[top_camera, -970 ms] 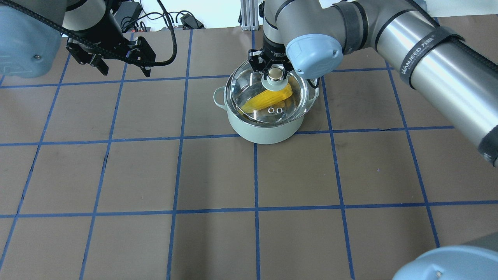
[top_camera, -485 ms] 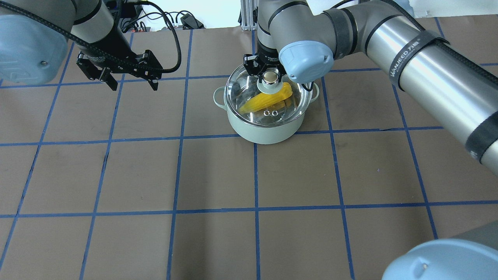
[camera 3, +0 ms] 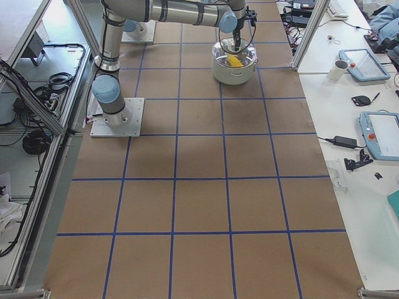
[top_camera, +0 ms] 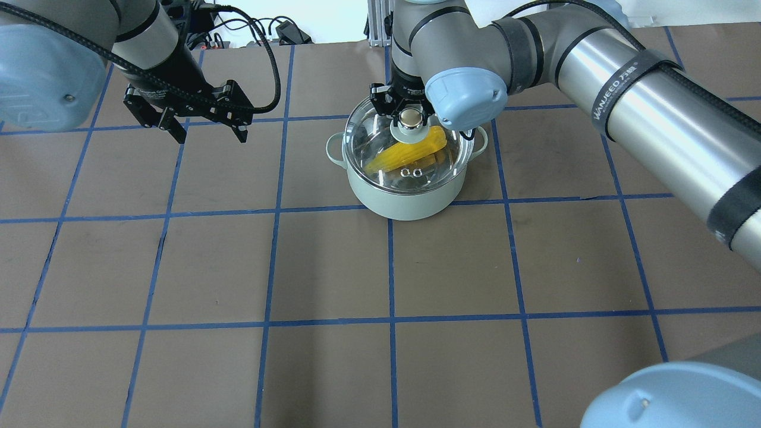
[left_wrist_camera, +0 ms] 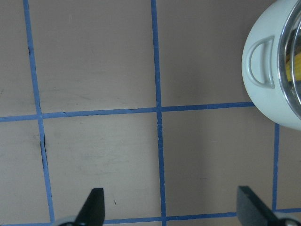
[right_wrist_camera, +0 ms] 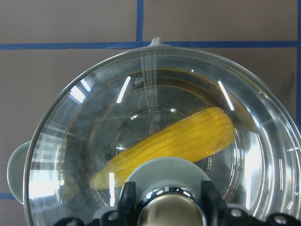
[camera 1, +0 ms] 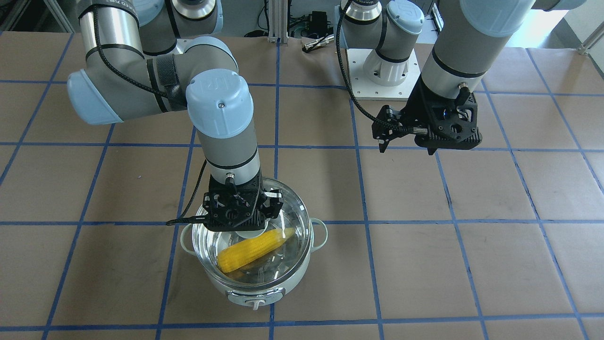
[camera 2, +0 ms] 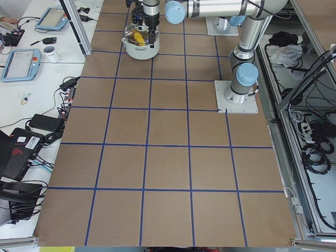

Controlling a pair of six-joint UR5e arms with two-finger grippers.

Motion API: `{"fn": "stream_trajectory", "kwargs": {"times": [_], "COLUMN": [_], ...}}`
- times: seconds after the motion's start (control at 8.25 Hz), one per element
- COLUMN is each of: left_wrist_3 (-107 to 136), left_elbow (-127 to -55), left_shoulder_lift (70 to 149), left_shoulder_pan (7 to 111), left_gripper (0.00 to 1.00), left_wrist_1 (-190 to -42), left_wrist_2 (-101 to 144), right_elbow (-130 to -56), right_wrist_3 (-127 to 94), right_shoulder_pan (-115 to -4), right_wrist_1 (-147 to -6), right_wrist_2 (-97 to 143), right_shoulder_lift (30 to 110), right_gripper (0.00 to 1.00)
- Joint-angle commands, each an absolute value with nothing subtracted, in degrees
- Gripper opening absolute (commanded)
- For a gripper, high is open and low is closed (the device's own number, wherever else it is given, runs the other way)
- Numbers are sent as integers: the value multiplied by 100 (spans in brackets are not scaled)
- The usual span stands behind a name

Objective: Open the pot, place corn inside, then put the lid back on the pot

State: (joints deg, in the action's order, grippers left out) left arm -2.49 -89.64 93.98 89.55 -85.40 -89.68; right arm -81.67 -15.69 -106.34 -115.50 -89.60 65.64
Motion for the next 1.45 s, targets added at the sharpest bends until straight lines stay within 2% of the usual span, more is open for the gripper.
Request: {"fn": "stream_trajectory", "kwargs": {"times": [0.0,1.33], "left_wrist_3": [-281,-237], "left_elbow": [-8974,-9132], "left_shoulder_lift": [9404,9369], "left_shoulder_pan": [8947,8939], "left_gripper": [100,100], "left_wrist_1": [-8534,-8420], "left_wrist_2": [-8982,-9009], "right_elbow": [-8174,-8191], "right_wrist_3": [-1573,-1529], "right_shoulder_pan": [-10643,-10644], "right_wrist_1": [-11601,-11777], "right_wrist_2": [-8895,-8938], "right_shoulder_lift": [6530,6460], "right_gripper": [12,11]}}
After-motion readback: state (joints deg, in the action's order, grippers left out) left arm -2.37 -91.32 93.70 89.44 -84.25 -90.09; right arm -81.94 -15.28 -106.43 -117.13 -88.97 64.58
